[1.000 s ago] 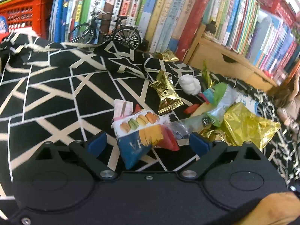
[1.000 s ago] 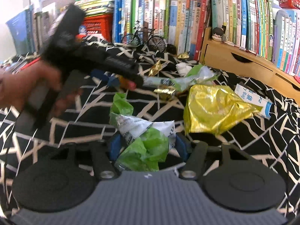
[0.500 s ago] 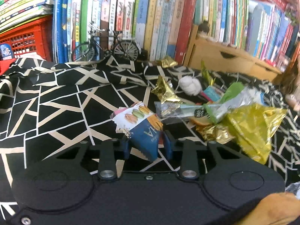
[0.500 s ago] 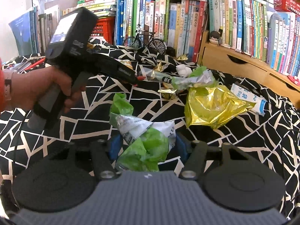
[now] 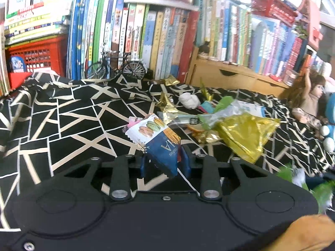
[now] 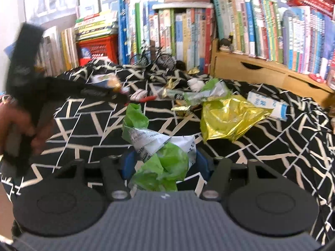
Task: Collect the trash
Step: 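Carry both wrappers to the black bin and open the left tool over it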
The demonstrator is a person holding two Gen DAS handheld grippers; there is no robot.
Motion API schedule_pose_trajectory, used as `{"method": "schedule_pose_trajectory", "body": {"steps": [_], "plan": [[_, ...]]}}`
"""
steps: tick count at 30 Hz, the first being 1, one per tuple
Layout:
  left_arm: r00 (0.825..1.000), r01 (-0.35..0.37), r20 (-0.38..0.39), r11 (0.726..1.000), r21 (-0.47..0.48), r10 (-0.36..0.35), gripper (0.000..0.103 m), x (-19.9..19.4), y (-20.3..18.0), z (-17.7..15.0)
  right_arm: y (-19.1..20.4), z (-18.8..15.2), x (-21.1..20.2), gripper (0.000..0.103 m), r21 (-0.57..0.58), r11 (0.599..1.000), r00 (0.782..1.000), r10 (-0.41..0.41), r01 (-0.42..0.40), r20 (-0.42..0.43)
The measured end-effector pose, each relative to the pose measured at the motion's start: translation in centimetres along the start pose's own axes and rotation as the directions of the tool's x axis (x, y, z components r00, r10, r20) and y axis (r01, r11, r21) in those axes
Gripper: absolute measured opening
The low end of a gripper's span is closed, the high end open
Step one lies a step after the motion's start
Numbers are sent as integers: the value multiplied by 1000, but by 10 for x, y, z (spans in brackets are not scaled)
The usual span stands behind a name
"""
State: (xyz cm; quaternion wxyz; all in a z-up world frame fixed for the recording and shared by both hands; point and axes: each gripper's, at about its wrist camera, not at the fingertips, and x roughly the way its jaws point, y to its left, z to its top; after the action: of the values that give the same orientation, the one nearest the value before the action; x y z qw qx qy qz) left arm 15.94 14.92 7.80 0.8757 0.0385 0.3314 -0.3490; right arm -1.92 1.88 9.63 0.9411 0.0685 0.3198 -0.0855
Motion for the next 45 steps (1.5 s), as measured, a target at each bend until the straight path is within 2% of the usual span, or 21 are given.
{"method": "schedule_pose_trajectory", "body": {"steps": [3,6,9,12,15,23,27,32,35,39,45], "plan": [[1000,6,22,1000,-22,-6,31,-29,-2,-4,0,4,-8,65,24,1000,1000,-17,17,11],[999,3,51,1000,-27,-2,31,-57,-6,-8,0,3,-17,65,18,1000,999,11,-12,35],[995,-66,74,997,-34,68,31,-84,-18,-16,-1,1,-26,65,-17,998,998,55,-55,36],[991,-82,98,988,-129,95,31,-111,-24,-28,-2,-1,-35,65,-47,992,991,121,-118,50],[976,-168,110,974,-153,186,31,-139,-37,-42,-3,-1,-41,65,-61,981,982,186,-183,42],[950,-250,131,943,-222,283,31,-205,-52,-79,13,-6,-61,65,-131,950,954,294,-285,55],[941,-270,132,928,-257,311,31,-235,-42,-103,33,-12,-71,65,-166,935,944,325,-313,51],[941,-287,106,922,-260,322,31,-270,-25,-133,65,-19,-84,65,-169,926,935,350,-336,61],[935,-306,95,912,-274,343,31,-291,-13,-151,88,-26,-92,65,-226,911,929,365,-345,55],[922,-337,75,881,-331,381,31,-317,4,-175,119,-34,-99,65,-280,873,908,420,-399,14],[903,-393,18,841,-371,430,31,-347,32,-211,168,-48,-109,65,-348,800,860,508,-489,-40]]}}
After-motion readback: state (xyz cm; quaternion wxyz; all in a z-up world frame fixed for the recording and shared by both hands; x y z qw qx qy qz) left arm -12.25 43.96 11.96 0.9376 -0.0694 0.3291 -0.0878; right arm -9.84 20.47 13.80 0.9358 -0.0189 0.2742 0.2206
